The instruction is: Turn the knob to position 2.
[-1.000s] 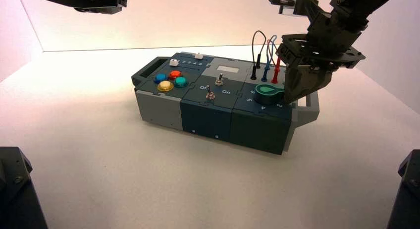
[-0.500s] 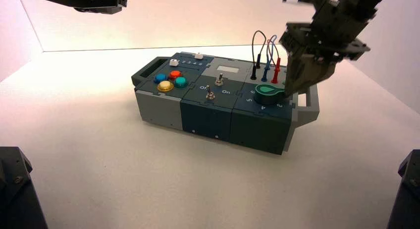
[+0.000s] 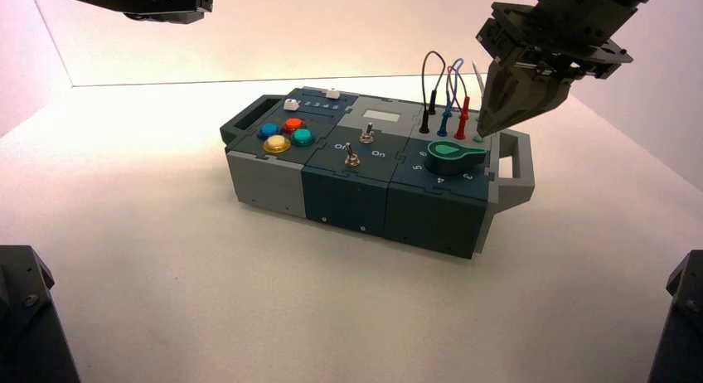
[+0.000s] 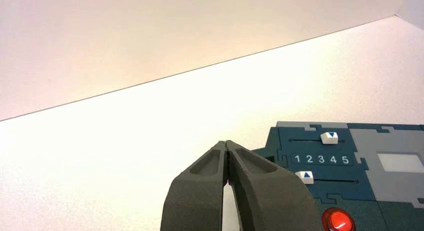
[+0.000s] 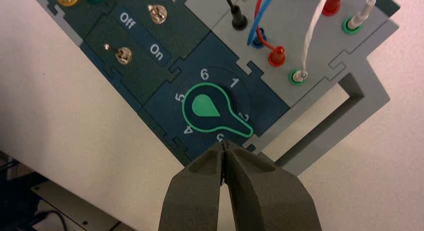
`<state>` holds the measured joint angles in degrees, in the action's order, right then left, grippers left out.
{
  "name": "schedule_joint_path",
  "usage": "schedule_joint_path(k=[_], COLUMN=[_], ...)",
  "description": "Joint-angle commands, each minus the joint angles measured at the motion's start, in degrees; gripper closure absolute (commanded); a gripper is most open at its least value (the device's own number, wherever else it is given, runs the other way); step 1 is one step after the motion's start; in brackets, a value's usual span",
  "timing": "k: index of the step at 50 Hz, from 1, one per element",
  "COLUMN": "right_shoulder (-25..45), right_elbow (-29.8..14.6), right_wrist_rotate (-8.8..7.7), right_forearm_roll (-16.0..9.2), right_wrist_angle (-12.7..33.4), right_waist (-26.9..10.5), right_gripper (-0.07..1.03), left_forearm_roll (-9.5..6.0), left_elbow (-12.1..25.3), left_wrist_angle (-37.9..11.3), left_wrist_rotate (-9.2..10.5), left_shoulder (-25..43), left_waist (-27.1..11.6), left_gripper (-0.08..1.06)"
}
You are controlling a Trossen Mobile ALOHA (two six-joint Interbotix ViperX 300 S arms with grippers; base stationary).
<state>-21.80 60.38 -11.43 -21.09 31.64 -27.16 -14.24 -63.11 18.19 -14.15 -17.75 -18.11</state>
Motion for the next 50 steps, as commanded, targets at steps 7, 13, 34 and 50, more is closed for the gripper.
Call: schedule_joint_path(k=[7,13,34,50], right_shoulder=[1.8,4.0,5.6,7.3], right_elbow=[-0.2,-0.4,-0.9,-1.8], right_wrist_rotate=[0.44,0.35,0.44,0.44], right_forearm_roll=[-0.5,-0.5,-0.4,-0.3], right_wrist_angle=[-0.2,-0.7,-2.5,-3.7], right_waist=[0.4,0.4,0.4,0.4], right_gripper=[0.98,0.98,0.98,0.98], left_forearm_roll=[0.09,0.09,0.09,0.09], left_elbow=[0.7,0.7,0.6,0.6], left_wrist_angle=[0.6,0.6,0.6,0.5], left_wrist_rotate=[0.0,0.09,0.09,0.09], left_shoulder=[-0.6,-0.6,-0.8,-0.8], left_waist=[0.1,0.1,0.1,0.1], left_gripper=[1.01,1.01,1.01,1.01])
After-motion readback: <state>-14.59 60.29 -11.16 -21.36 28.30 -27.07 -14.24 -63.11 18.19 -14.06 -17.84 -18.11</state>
